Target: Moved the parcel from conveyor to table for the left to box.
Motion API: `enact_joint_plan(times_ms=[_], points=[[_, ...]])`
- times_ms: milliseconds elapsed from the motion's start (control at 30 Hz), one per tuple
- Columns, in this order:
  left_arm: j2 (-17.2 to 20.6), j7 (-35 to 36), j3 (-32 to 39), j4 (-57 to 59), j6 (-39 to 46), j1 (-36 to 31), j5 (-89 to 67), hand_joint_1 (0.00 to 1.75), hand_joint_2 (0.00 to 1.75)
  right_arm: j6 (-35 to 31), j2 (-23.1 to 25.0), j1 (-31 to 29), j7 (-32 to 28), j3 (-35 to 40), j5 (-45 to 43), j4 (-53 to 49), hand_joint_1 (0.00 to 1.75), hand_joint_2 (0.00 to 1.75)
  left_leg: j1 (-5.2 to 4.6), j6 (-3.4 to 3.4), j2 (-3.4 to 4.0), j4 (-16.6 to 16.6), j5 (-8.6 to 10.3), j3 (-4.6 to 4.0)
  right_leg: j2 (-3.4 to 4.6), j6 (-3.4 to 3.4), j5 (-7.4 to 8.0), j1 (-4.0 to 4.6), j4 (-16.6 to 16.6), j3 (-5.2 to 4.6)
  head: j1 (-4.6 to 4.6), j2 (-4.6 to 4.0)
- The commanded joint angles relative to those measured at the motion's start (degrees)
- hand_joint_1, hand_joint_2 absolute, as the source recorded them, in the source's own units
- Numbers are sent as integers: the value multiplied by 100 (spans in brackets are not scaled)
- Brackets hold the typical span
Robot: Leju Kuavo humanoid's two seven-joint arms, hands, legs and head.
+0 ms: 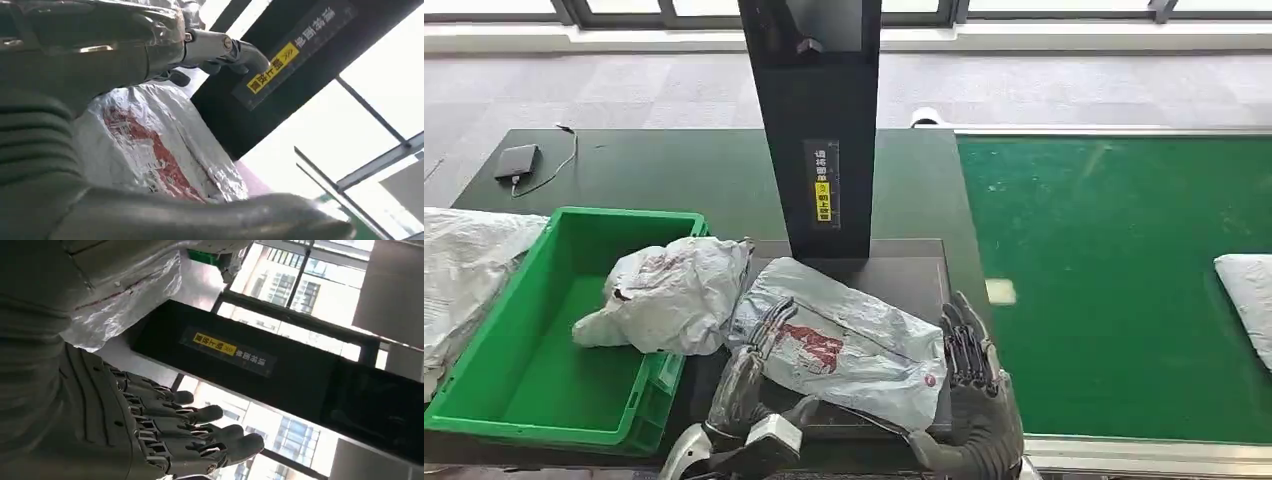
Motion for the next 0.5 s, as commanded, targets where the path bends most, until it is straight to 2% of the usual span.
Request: enact_joint_plan(times_ms=[33, 67, 200, 300, 500], points=[[188, 220, -538, 759, 80, -383, -258, 0, 175, 128, 43, -256, 28, 26, 9, 301, 0, 175, 0, 2, -3, -13, 9, 4, -5, -2, 7, 1, -13, 6, 0, 0], [172, 501, -659, 946, 241, -463, -661, 0, 175, 239, 72, -319, 9, 36, -6, 351, 0, 175, -1, 2, 0, -15, 10, 4, -4, -2, 8, 1, -14, 5, 0, 0], [86, 753, -824, 1528, 573, -684, -1039, 0, 175, 326, 166, -441, -5, 33, 60, 479, 0, 175, -2, 2, -2, -13, 9, 6, -4, -1, 7, 0, -12, 8, 0, 0], [27, 1236, -1027, 2112, 799, -960, -1984, 0, 175, 366, 209, -476, -5, 29, 98, 500, 0, 175, 0, 3, -3, -15, 13, 4, -6, -1, 11, 2, -16, 7, -2, -2], [-185, 1261, -1414, 2881, 650, -1303, -2422, 0, 175, 526, 321, -545, -2, -81, 138, 558, 0, 175, -4, 3, -5, -10, 9, 5, -7, 1, 5, -3, -9, 8, -2, -2]])
